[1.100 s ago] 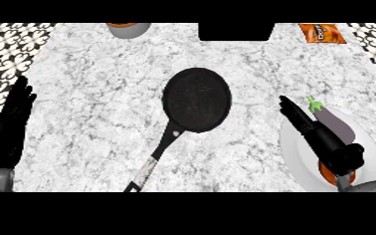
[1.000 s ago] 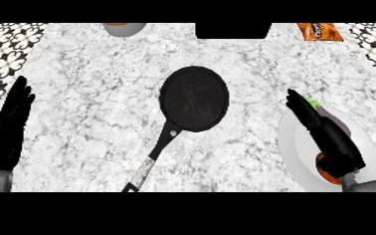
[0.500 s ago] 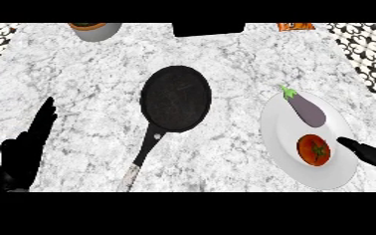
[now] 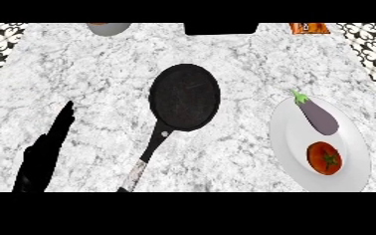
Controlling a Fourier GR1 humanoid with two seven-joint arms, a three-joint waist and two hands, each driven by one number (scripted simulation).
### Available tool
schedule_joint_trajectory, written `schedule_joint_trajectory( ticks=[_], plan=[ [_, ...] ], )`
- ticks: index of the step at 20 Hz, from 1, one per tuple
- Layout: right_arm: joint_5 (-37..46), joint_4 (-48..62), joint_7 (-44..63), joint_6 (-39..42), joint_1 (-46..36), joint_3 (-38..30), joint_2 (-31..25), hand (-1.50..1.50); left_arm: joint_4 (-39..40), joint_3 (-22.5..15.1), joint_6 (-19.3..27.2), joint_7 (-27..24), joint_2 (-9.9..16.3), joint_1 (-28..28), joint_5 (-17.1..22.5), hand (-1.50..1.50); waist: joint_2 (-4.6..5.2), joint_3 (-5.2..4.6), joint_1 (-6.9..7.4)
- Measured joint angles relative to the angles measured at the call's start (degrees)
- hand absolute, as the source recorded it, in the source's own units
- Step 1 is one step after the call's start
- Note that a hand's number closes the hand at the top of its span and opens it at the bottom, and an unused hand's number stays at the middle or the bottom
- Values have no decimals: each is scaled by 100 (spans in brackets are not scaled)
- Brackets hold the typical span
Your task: Pick the tomato from the plate and place it in the pan
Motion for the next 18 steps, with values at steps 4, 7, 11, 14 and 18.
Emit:
schedule_joint_trajectory(
  ticks=[4, 7, 11, 14, 18],
  plan=[
    [101, -629, 636, 411, 256, -29, -531, -150, 69, -61, -29, -8, -117, -117, -104, 0, 15, 1, 104],
    [103, -1019, 1098, 745, 256, -13, -817, -150, 208, 27, -155, -28, -122, -251, -85, 0, 22, 3, 153],
    [191, -1539, 2014, 985, 54, 44, -1127, -150, 228, -25, -179, -37, -250, -250, -206, 0, 25, 6, 204],
    [187, -1674, 2748, 1180, -298, 123, -1340, -150, 260, 22, -250, -30, -287, -287, -238, 0, 30, 6, 238],
    [325, -1760, 3566, 1378, -801, 485, -1409, -150, 269, 87, -335, -41, -346, -267, -281, 0, 33, 9, 269]
  ],
)
